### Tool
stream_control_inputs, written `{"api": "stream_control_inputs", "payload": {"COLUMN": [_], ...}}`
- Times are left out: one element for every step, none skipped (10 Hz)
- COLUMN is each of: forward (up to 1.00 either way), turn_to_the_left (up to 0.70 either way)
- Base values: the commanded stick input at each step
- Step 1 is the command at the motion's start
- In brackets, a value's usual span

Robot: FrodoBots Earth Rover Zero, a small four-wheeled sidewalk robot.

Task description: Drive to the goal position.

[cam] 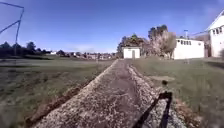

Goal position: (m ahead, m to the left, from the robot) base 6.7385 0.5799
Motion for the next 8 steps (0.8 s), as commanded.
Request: {"api": "stream_control_inputs", "payload": {"forward": [0.14, 0.0, 0.0, 0.0, 0.0, 0.0, 0.0, 0.0], "turn_to_the_left": [0.0, 0.0, 0.0, 0.0, 0.0, 0.0, 0.0, 0.0]}}
